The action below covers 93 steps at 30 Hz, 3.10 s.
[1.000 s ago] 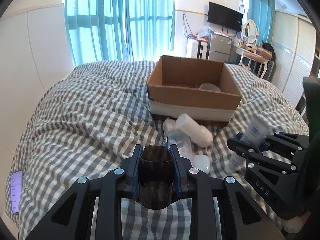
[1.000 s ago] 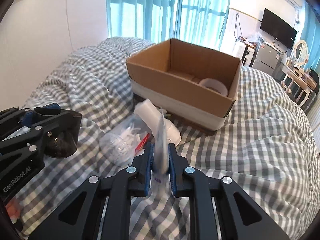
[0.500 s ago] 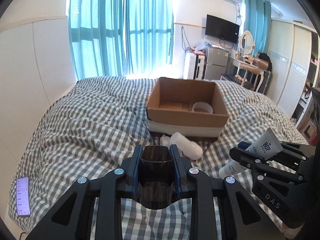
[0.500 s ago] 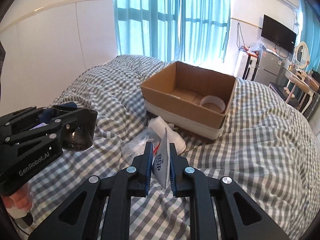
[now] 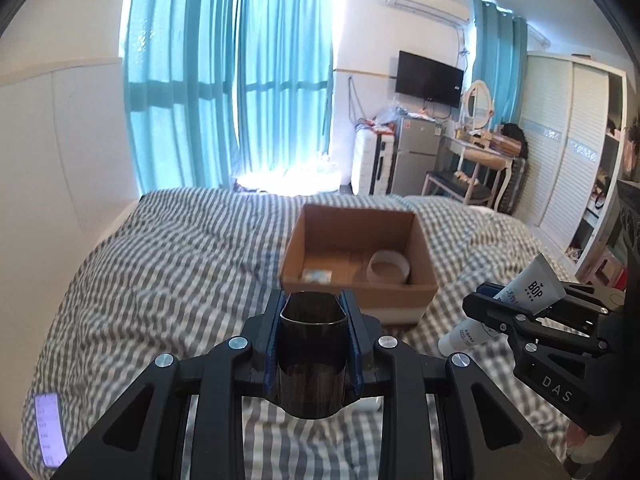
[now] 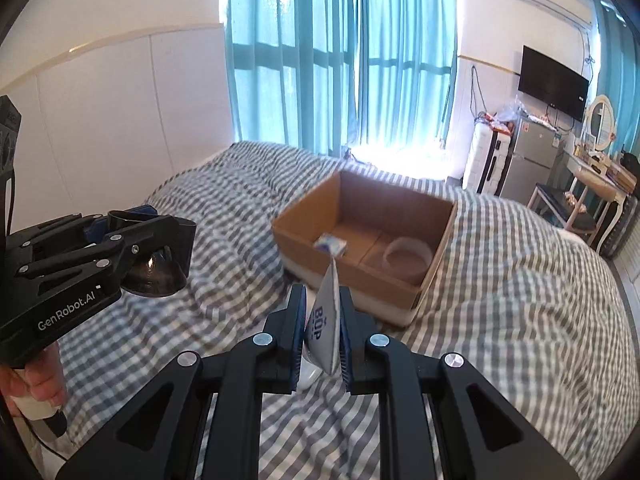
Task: Organize objects
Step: 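Carry the black cup and toothpaste tube over the box with both grippers, then lower the black cup into the box with the left gripper while the right drops the tube, then withdraw both grippers from the box back toward the remaining items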
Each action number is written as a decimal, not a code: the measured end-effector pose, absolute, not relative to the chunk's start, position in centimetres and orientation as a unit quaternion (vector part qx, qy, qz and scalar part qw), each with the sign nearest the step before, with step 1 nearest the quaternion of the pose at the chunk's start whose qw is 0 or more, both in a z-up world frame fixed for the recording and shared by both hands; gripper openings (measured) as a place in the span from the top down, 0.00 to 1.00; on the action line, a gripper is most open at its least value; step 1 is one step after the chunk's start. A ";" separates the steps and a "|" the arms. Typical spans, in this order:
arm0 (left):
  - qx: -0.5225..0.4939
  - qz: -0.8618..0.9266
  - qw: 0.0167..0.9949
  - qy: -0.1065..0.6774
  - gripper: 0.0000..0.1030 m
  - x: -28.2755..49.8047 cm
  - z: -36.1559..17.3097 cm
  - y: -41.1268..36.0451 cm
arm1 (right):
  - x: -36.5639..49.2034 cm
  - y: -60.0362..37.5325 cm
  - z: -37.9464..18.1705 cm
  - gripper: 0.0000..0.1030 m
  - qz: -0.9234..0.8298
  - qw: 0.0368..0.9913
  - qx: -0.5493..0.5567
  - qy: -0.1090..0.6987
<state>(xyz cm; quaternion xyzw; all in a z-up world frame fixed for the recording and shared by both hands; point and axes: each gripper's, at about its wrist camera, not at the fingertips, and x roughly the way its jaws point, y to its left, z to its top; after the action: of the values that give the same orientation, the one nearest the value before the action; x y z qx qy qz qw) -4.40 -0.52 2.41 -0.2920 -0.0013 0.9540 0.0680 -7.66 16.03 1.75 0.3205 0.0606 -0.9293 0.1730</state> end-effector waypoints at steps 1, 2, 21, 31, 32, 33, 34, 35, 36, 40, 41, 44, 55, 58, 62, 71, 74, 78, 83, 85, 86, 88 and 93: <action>-0.292 0.954 0.074 -0.005 0.73 -5.0 2.8 -0.5 | -8.1 16.1 2.3 0.86 -0.930 0.172 0.318 0.062; -0.292 0.953 0.079 -0.009 0.73 -5.7 3.1 -0.5 | -8.8 16.1 2.8 0.86 -0.932 0.170 0.314 0.064; -0.298 0.949 0.103 0.021 0.73 -20.5 2.4 3.5 | -24.0 17.9 3.2 0.86 -0.933 0.134 0.327 0.074; -0.337 0.936 0.102 0.028 0.73 -27.0 -3.9 4.1 | -31.0 18.6 -4.3 0.86 -0.904 0.143 0.401 0.049; -0.342 0.934 0.101 0.027 0.73 -27.4 -4.5 4.1 | -31.3 18.7 -5.2 0.86 -0.899 0.149 0.409 0.048; -0.347 0.932 0.101 0.026 0.73 -27.9 -5.2 4.1 | -31.5 18.8 -5.9 0.86 -0.896 0.153 0.415 0.047; -0.349 0.931 0.100 0.026 0.73 -28.1 -5.7 4.0 | -31.6 18.7 -6.6 0.86 -0.892 0.157 0.422 0.046; -0.354 0.930 0.101 0.025 0.73 -28.4 -6.4 4.0 | -31.7 18.7 -7.3 0.86 -0.888 0.162 0.429 0.045; -0.358 0.928 0.101 0.025 0.73 -28.6 -6.9 3.9 | -31.8 18.6 -7.9 0.86 -0.884 0.166 0.435 0.041; -0.369 0.923 0.103 0.029 0.73 -29.2 -8.9 4.1 | -32.0 18.8 -9.2 0.86 -0.876 0.178 0.447 0.032; -0.368 0.923 0.103 0.032 0.73 -29.3 -9.2 4.2 | -31.9 19.0 -9.3 0.86 -0.877 0.178 0.446 0.028; -0.369 0.923 0.106 0.032 0.73 -29.2 -9.9 4.2 | -32.0 19.4 -9.0 0.86 -0.880 0.180 0.440 0.010; -0.349 0.931 0.107 0.000 0.27 -28.1 -7.2 3.1 | -30.8 21.3 -4.3 0.41 -0.911 0.167 0.375 -0.042; -0.342 0.934 0.100 0.002 0.20 -27.1 -5.7 2.5 | -29.7 21.6 -2.6 0.39 -0.915 0.164 0.365 -0.048; -0.337 0.937 0.091 0.004 0.17 -24.8 -3.6 1.7 | -27.8 21.8 -0.3 0.39 -0.921 0.160 0.354 -0.035; -0.307 0.949 0.064 0.018 0.07 -18.9 1.9 0.0 | -21.5 21.2 4.7 0.39 -0.935 0.147 0.323 0.002; -0.292 0.954 0.061 0.023 0.06 -16.7 4.0 -0.5 | -19.5 20.8 6.4 0.36 -0.939 0.144 0.311 0.007; -0.272 0.960 0.055 0.033 0.02 -14.1 6.6 -0.8 | -16.8 20.0 8.5 0.27 -0.946 0.145 0.290 0.018; -0.272 0.960 0.052 0.031 0.01 -11.8 8.6 -1.6 | -13.6 19.3 10.7 0.13 -0.956 0.137 0.260 0.024; -0.270 0.961 0.048 0.032 0.01 -10.7 9.1 -2.0 | -12.5 19.2 11.1 0.13 -0.957 0.138 0.255 0.027; -0.269 0.961 0.046 0.032 0.00 -10.3 9.2 -2.2 | -11.8 19.2 11.3 0.13 -0.957 0.140 0.253 0.030; -0.269 0.961 0.044 0.032 0.00 -9.4 9.2 -2.5 | -10.8 18.9 11.5 0.13 -0.958 0.141 0.249 0.036; -0.271 0.961 0.036 0.039 0.00 -7.5 9.0 -3.3 | -9.1 18.8 11.2 0.13 -0.958 0.134 0.247 0.053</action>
<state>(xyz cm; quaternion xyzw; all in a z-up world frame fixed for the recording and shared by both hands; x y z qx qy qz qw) -7.55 -3.26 8.97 -0.2714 0.0393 0.9610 0.0364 -9.06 18.79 11.21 0.2467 0.0530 -0.9584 0.1336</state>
